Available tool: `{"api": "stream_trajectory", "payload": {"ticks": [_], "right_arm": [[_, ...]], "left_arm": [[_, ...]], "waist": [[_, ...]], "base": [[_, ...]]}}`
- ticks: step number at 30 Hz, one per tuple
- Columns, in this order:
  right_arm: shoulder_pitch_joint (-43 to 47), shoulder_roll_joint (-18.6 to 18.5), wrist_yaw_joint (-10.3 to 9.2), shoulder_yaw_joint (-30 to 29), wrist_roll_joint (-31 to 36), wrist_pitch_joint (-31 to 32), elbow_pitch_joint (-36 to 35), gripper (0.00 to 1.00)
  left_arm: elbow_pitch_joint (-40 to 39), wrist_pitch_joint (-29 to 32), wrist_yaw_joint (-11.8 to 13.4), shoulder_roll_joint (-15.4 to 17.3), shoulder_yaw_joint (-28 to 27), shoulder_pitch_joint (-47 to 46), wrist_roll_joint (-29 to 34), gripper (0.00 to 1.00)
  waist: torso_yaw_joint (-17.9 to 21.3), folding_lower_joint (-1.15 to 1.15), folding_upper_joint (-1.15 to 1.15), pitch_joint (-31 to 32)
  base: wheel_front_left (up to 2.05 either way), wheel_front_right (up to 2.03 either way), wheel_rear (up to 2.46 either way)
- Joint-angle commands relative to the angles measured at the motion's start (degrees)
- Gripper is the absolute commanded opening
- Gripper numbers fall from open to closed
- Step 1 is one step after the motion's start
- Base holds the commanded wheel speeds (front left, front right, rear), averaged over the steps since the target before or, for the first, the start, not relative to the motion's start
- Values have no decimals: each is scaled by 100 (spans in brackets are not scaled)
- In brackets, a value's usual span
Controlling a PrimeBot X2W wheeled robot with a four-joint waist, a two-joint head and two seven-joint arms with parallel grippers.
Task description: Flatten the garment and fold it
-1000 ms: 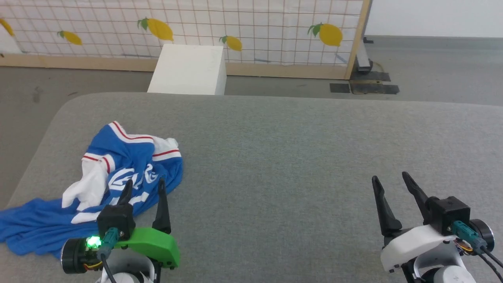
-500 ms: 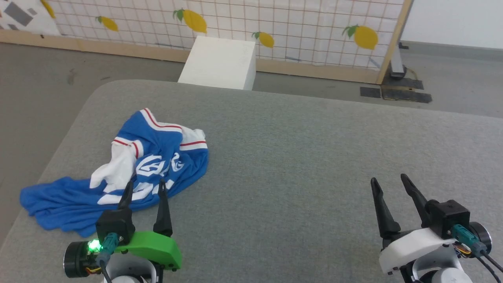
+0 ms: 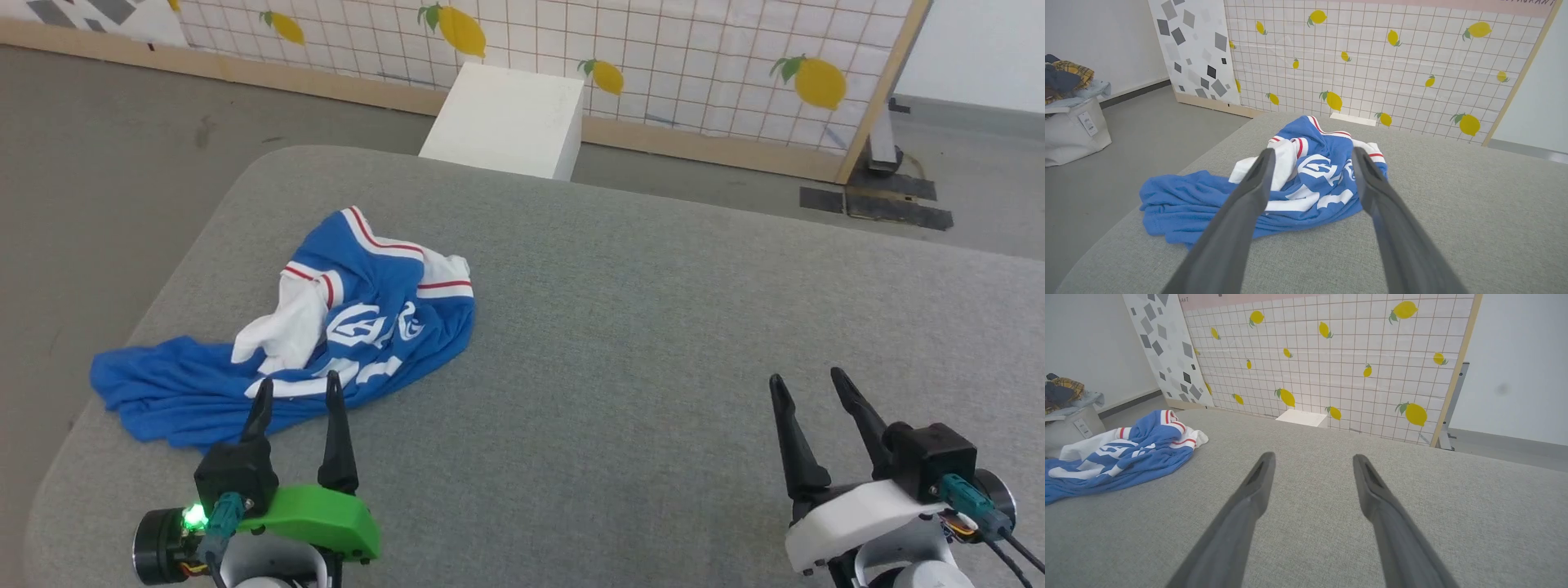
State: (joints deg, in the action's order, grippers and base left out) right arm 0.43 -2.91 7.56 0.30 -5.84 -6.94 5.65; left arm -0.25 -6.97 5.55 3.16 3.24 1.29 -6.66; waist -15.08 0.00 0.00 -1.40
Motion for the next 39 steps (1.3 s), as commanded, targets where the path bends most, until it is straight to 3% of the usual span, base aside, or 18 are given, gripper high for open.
{"api": "stream_trajectory", "payload": {"ticks": [1, 39], "right_arm": [[87, 1, -4, 14, -81, -65, 41, 100], [182, 2, -6, 86, -108, -410, 293, 100]], "left_arm": [[-5, -65, 39, -14, 26, 107, -100, 100], [35, -514, 478, -23, 202, 339, -341, 100]], "waist": [[-60, 0, 0, -10], [-913, 0, 0, -82]], "base": [[0, 0, 0], [0, 0, 0]]}}
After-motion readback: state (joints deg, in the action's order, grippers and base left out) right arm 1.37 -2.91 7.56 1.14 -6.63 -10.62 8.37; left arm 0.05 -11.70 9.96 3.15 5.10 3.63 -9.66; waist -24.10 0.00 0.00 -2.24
